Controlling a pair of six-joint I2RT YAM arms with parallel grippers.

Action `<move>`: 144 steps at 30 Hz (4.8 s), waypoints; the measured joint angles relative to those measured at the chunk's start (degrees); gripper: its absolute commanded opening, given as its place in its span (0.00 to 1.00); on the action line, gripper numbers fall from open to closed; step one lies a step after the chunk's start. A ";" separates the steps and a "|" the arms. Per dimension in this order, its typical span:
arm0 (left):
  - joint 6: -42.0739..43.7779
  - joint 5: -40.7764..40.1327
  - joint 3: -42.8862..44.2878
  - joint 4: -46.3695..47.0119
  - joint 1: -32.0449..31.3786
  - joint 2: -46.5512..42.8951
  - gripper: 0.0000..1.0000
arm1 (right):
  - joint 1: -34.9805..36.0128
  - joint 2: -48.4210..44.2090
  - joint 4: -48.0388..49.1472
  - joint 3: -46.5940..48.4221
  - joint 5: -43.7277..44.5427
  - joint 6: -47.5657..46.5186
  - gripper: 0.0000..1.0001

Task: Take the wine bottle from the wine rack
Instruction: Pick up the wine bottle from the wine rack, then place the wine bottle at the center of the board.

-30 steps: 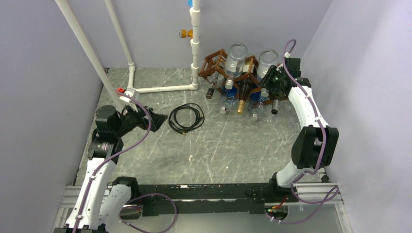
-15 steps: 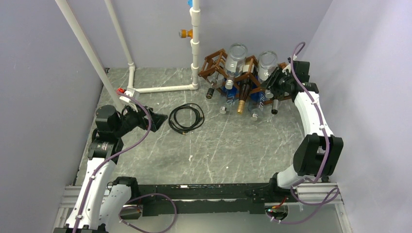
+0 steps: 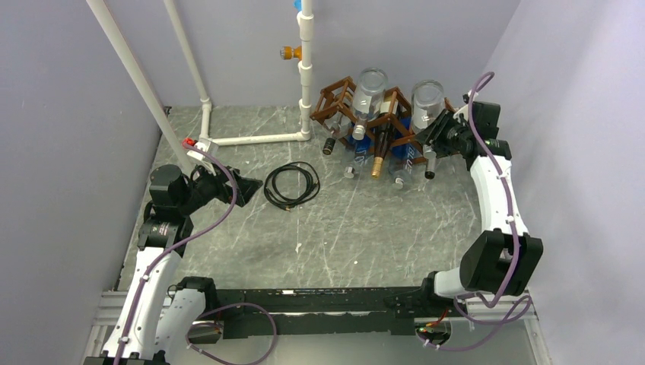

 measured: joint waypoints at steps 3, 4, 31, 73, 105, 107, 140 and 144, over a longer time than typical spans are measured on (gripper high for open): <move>0.00 0.04 0.00 0.02 0.00 0.00 0.99 | -0.33 -1.03 0.00 -0.17 -0.28 -0.02 0.00; 0.00 0.09 0.00 0.02 0.00 0.00 0.99 | -0.37 -1.31 -0.02 -0.20 -0.48 -0.02 0.00; -3.43 12.39 -3.15 10.25 -2.54 -0.17 0.99 | 3.67 -13.90 -12.46 -1.36 -19.63 -18.18 0.00; -19.91 -18.16 -19.54 14.05 -31.91 2.10 0.95 | 50.18 -1.92 -50.84 -0.02 25.42 -74.27 0.00; 15.72 -48.48 -33.66 41.38 -71.47 12.92 1.00 | 62.05 7.63 -53.86 2.67 41.81 -76.08 0.09; 18.64 -53.48 -32.46 42.07 -74.27 17.66 1.00 | 62.77 8.11 -54.16 3.02 42.51 -76.06 0.10; 25.11 -69.09 -27.98 58.25 -81.02 36.26 0.99 | 67.43 10.88 -54.88 9.75 40.65 -73.96 0.70; 24.70 -69.07 -28.59 58.38 -81.02 36.22 1.00 | 67.73 10.88 -54.84 11.96 39.39 -73.92 0.74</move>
